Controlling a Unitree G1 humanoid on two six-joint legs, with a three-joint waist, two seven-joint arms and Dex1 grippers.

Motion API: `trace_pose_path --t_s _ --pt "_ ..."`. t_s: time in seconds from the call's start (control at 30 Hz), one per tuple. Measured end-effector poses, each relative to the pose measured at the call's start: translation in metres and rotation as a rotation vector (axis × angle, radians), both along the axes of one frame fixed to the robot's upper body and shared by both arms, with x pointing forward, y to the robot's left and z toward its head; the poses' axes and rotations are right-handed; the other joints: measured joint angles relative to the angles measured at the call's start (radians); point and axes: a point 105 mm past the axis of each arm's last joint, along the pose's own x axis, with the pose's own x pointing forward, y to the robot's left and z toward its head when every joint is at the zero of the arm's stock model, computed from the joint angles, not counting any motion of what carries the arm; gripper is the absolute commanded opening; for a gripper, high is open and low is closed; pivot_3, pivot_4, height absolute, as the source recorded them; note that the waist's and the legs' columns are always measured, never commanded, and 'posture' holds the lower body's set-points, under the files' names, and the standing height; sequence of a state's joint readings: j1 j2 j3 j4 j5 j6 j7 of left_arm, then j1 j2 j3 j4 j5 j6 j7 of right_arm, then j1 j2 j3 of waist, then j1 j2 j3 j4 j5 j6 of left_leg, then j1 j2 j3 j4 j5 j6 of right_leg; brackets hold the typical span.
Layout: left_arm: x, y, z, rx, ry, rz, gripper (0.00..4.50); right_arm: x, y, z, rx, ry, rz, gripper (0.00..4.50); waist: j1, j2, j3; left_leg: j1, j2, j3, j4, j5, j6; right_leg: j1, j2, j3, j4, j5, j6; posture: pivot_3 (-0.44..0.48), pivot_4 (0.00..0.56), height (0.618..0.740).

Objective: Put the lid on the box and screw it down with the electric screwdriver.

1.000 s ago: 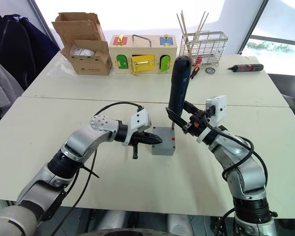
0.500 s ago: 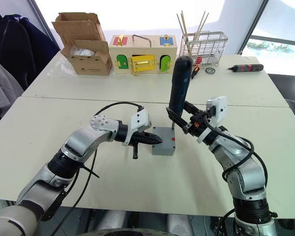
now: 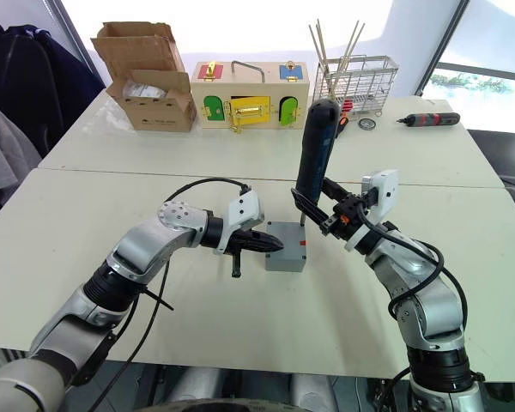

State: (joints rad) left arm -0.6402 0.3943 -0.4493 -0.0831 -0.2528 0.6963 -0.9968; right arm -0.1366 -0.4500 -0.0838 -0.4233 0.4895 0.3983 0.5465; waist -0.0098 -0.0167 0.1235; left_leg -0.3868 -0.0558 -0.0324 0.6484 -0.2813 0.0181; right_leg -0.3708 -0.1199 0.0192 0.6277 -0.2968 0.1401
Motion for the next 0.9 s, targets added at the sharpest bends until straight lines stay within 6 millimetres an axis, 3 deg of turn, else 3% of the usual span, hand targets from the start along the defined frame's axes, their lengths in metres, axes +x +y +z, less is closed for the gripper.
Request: trace_pose_path --t_s 0.9 --pt "0.0015 -0.0006 -0.0006 0.001 -0.009 0.010 0.00 0.0030 -0.0073 0.0002 0.007 -0.014 -0.036 1.83 0.005 0.000 0.000 -0.001 0.000 0.000 -0.002 -0.002 -0.001 0.001 -0.002 -0.001 -0.012 0.000 -0.005 0.000 0.150 0.739"
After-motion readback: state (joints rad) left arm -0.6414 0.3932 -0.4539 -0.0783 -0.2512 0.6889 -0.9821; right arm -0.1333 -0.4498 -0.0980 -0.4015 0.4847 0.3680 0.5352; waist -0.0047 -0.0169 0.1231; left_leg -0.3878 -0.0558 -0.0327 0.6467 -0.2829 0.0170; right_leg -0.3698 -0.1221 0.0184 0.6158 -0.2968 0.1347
